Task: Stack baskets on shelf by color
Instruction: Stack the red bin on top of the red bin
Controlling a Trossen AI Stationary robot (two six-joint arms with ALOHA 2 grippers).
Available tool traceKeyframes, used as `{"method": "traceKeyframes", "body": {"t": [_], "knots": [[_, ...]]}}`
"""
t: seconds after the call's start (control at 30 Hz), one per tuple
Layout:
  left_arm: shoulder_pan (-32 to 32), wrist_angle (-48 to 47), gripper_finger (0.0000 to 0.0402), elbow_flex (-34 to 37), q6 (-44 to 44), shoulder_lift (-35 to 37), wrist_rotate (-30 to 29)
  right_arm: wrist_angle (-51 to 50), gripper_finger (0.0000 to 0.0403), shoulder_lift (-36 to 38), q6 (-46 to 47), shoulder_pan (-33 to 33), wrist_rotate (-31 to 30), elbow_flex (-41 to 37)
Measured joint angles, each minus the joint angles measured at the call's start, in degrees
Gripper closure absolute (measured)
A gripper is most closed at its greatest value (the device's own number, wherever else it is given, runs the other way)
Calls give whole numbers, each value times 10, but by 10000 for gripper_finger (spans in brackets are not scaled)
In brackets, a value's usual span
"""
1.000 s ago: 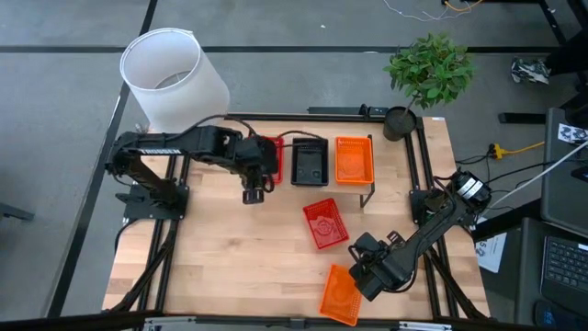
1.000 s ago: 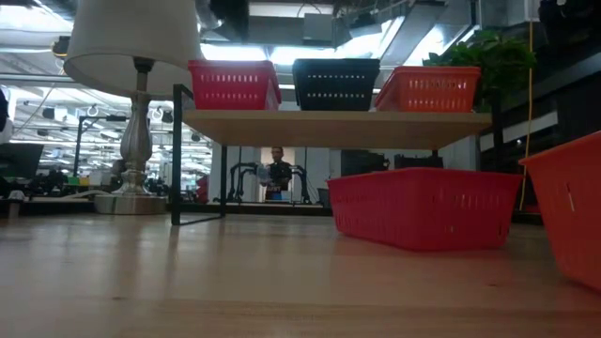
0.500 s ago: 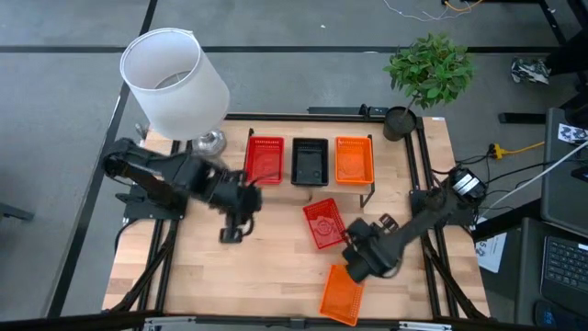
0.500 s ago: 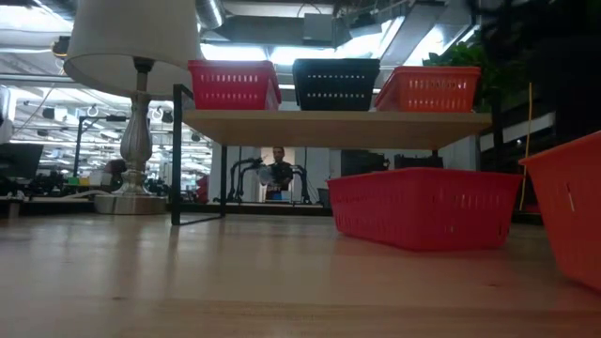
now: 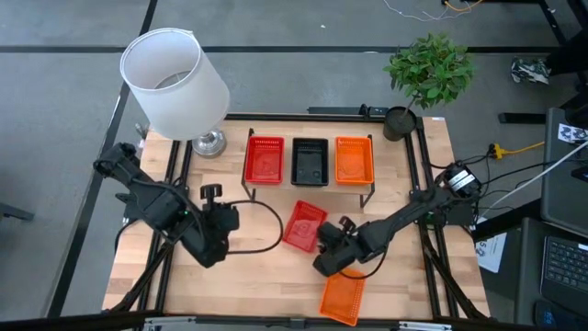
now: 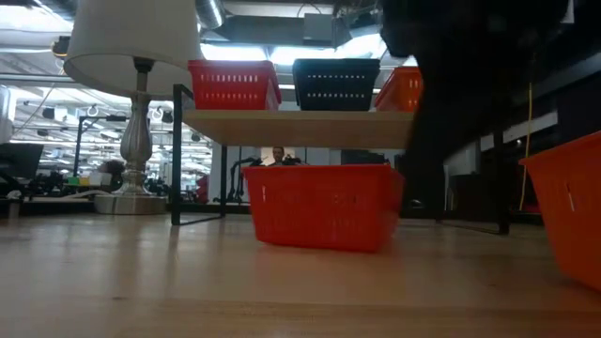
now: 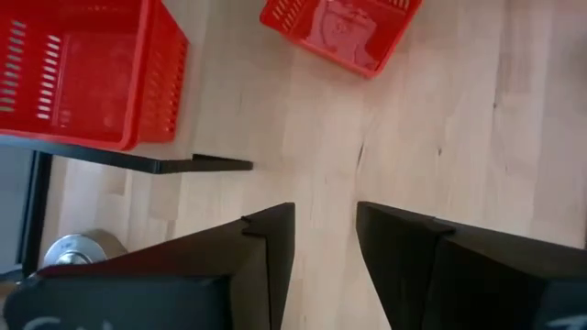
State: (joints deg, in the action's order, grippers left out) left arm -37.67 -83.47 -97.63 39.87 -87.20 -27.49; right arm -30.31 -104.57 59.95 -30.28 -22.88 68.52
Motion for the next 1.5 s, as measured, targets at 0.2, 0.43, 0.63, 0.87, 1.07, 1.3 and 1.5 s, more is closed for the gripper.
{"method": "traceKeyframes", "body": {"t": [0.2, 0.43, 0.63, 0.87, 1.07, 1.3, 1.5], "knots": [[-5, 57, 288, 74, 3, 0, -15, -12, 289, 0, -40, -21, -11, 53], [-8, 163, 287, 149, -8, 0, -15, -142, 289, 1, -76, -75, -32, 168], [-2, 343, 287, 200, -122, -3, -14, -392, 289, 1, 58, -131, -142, 261], [78, 471, 289, 232, -254, -44, 41, -580, 289, 16, 311, -181, -121, 258], [156, 557, 287, 232, -357, -105, 135, -594, 289, 21, 375, -200, -105, 238], [180, 596, 286, 232, -380, -168, 204, -598, 289, 21, 404, -210, -70, 218], [178, 617, 286, 232, -395, -201, 220, -597, 289, 20, 404, -210, -74, 218]]}}
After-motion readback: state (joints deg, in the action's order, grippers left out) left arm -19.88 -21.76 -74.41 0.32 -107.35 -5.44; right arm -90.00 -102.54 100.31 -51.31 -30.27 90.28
